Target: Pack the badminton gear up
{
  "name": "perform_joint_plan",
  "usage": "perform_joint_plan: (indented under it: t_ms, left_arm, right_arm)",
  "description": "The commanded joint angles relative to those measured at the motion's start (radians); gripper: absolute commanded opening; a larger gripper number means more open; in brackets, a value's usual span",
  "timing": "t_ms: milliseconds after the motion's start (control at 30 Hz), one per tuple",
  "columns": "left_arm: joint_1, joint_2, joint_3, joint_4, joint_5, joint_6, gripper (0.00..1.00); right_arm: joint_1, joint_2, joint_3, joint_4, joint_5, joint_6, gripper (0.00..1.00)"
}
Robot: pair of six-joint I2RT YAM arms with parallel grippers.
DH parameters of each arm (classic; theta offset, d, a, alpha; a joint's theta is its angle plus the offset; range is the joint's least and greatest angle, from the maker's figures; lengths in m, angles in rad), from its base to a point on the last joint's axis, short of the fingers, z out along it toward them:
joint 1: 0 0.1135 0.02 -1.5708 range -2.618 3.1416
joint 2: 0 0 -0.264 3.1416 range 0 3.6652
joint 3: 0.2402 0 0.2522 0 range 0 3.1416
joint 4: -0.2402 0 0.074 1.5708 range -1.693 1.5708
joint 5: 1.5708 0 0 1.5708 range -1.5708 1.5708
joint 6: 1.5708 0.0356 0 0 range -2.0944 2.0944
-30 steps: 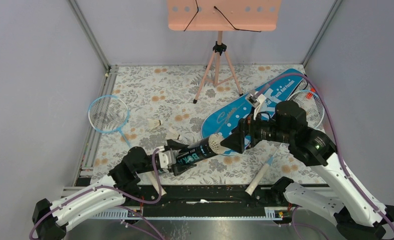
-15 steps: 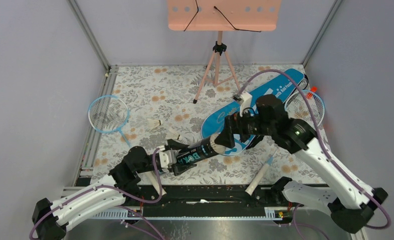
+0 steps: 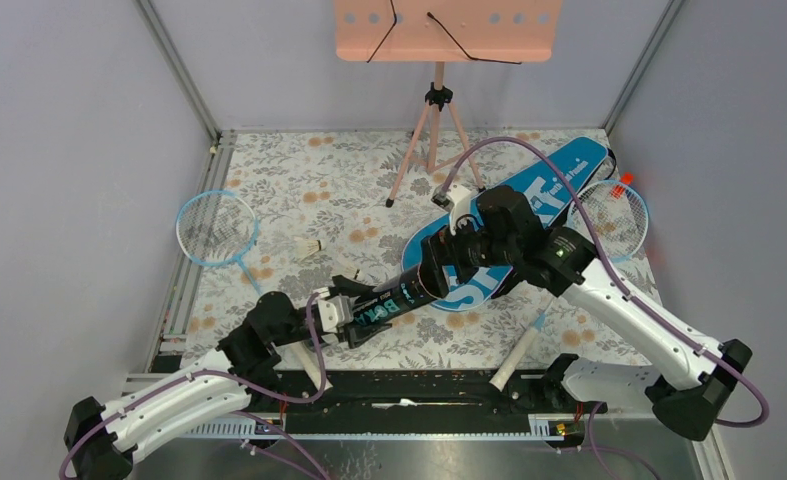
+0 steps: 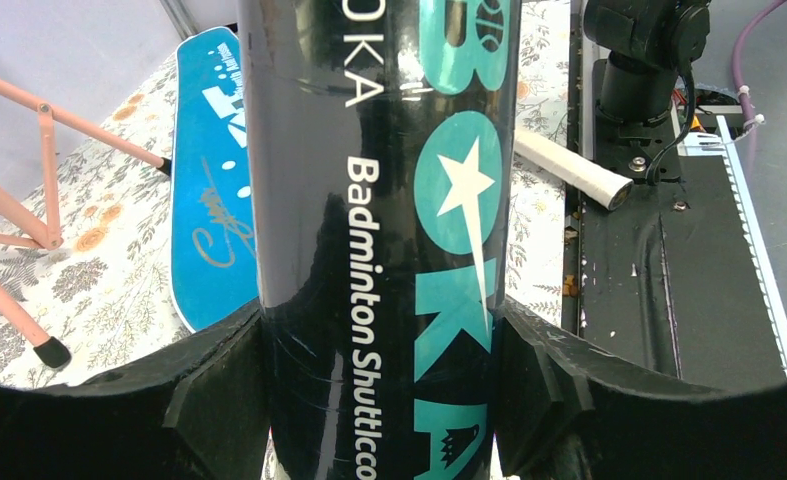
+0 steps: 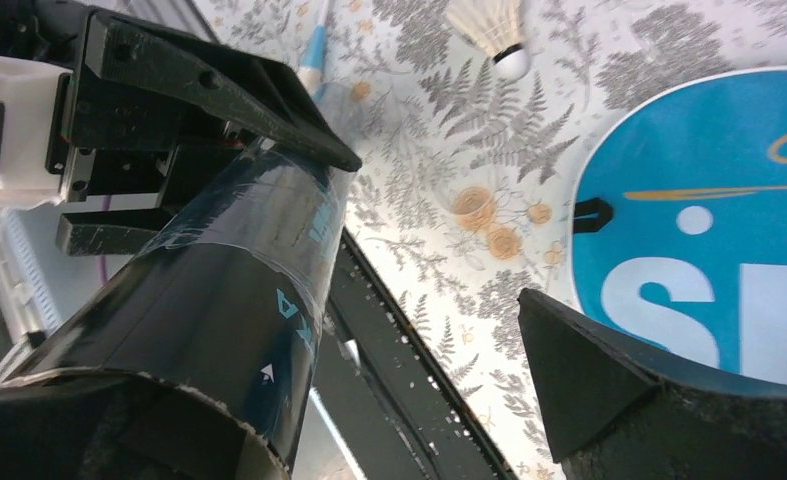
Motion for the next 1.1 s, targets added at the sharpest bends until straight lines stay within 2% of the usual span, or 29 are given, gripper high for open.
perform_joint_plan:
  t_ms: [0, 167, 333, 400, 533, 700, 800, 867, 967, 1067]
  left_arm:
    - [-0.012, -0.005, 0.05, 0.127, 0.033, -0.006, 0.04]
    - [-0.012, -0.011, 0.047, 0.148, 0.018, -0.021, 0.04]
    - [-0.013, -0.011, 0.041, 0.221, -0.083, -0.092, 0.04]
    - [-0.012, -0.01, 0.037, 0.286, -0.17, -0.164, 0.05]
    - [-0.012, -0.009, 0.044, 0.44, -0.367, -0.408, 0.05]
    - [-0.012, 0.021, 0.091, 0.49, -0.415, -0.522, 0.04]
    - [-0.013, 0.067, 0.105, 0.558, -0.407, -0.567, 0.04]
    - [-0.012, 0.095, 0.119, 0.579, -0.347, -0.572, 0.04]
    - [-0.013, 0.155, 0.115, 0.675, -0.254, -0.605, 0.05]
    - [-0.013, 0.211, 0.094, 0.797, -0.247, -0.64, 0.05]
  right_arm:
    - [0.031, -0.082, 0.051, 0.035, 0.142, -0.039, 1.0]
    - [0.031, -0.343, -0.006, 0.175, 0.329, -0.049, 0.99]
    - [0.031, -0.598, -0.209, 0.477, 0.448, -0.049, 1.0]
    - [0.031, -0.665, -0.296, 0.546, 0.417, -0.052, 0.99]
    - [0.031, -0.718, -0.443, 0.634, 0.273, -0.055, 1.0]
    - [0.031, -0.633, -0.582, 0.864, 0.08, -0.022, 1.0]
    - [0.032, -0.507, -0.621, 0.976, -0.031, 0.037, 1.0]
    - [0.035, -0.399, -0.611, 1.02, -0.112, 0.079, 1.0]
    - [0.065, -0.264, -0.584, 1.07, -0.159, 0.133, 1.0]
    - [0.123, -0.183, -0.576, 1.143, -0.146, 0.109, 1.0]
